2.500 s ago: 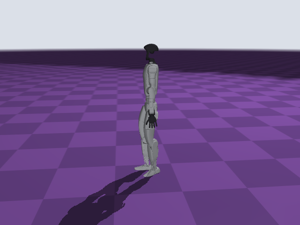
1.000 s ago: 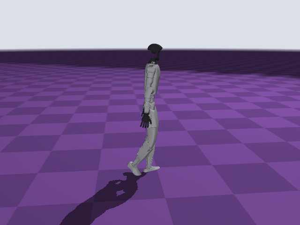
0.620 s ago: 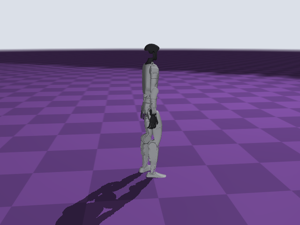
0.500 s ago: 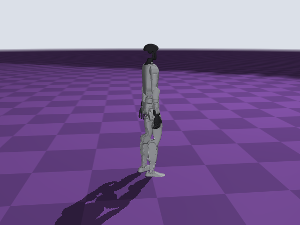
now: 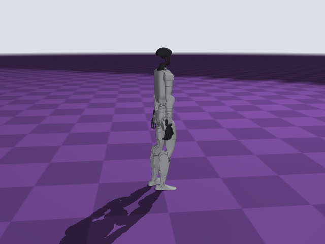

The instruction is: Upper body actions

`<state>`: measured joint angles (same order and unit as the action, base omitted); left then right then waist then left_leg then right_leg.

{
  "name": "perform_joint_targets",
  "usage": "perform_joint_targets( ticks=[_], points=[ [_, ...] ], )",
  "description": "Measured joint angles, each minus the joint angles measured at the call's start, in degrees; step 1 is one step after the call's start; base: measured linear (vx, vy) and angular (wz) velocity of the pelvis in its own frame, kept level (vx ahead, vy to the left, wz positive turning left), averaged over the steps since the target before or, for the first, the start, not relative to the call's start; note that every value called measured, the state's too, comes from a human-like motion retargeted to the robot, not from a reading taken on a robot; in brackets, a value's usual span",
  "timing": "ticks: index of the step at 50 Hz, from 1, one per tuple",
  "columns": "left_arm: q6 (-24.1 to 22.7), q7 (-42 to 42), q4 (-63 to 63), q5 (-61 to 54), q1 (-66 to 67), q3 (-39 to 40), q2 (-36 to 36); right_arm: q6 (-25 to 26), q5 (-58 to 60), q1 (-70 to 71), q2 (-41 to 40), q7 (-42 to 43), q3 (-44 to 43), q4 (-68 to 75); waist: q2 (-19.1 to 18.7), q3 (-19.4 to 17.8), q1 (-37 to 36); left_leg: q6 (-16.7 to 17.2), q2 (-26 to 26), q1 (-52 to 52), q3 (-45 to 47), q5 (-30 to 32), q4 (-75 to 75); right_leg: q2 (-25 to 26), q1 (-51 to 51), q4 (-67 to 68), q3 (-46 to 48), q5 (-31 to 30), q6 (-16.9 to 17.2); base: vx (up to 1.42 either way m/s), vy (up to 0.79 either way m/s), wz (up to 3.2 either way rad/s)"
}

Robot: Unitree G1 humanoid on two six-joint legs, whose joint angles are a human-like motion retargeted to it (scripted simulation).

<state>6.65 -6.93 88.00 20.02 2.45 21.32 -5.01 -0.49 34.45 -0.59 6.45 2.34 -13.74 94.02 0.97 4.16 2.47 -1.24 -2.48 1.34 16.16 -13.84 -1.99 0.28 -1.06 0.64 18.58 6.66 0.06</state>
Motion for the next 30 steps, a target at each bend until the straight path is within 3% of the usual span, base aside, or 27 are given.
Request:
perform_joint_targets(
  ticks=[30],
  points=[
    [1.23, -0.49, 1.29, -0.48, 0.07, 1.21, -0.83, -0.67, 0.28, -0.1, -1.3, -0.61, 1.21, -2.59, -1.07, 0.71, 2.71, 0.2, 0.31, -0.74, 1.23, -1.81, -0.29, 0.53, -1.62, 0.47, -0.8, -1.05, -0.87, 0.0, 0.0, -0.01]
  ],
)
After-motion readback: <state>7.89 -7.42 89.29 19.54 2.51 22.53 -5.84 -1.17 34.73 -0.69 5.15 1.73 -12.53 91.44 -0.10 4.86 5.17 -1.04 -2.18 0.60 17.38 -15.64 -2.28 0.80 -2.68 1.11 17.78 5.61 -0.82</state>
